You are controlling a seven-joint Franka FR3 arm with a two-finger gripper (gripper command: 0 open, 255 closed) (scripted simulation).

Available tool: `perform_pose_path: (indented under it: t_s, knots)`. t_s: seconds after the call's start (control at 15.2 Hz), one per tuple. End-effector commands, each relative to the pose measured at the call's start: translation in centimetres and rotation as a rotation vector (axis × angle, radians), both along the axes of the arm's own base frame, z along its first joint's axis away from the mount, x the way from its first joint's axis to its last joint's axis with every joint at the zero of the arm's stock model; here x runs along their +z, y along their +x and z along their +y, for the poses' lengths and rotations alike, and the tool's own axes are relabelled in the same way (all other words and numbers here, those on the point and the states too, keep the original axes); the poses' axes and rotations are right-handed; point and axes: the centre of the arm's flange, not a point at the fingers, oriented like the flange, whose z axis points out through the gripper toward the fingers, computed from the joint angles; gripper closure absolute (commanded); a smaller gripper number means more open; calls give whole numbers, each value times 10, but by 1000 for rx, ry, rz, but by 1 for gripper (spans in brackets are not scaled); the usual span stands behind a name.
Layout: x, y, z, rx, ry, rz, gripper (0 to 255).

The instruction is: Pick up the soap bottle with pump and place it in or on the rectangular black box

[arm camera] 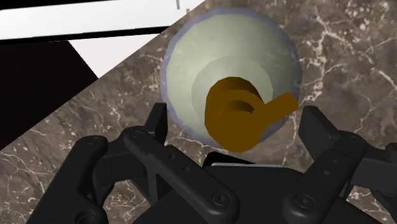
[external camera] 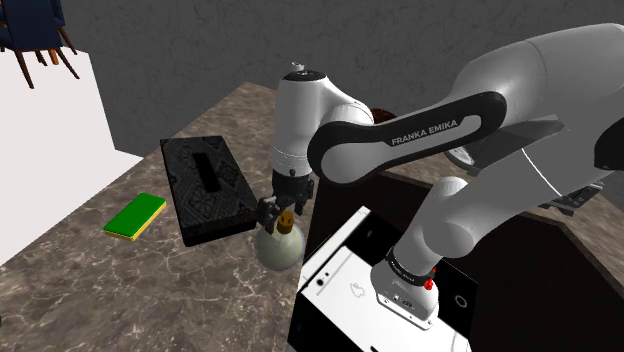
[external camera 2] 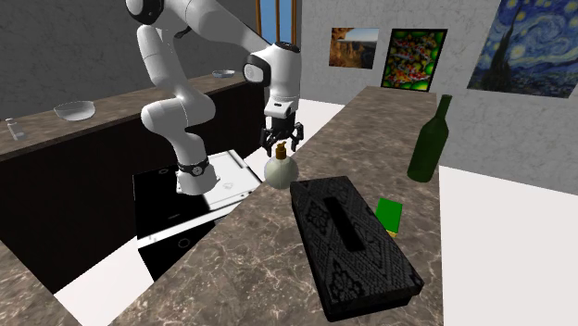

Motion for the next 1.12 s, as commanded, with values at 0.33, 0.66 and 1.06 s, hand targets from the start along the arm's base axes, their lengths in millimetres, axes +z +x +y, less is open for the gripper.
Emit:
perform_pose_path:
  t_s: [0.33,0.66,1.06]
  knots:
    - [0,0,0,0,0,0,255]
    - [5,0,0,0,0,0,255]
    - [37,0,0,0,0,0,255]
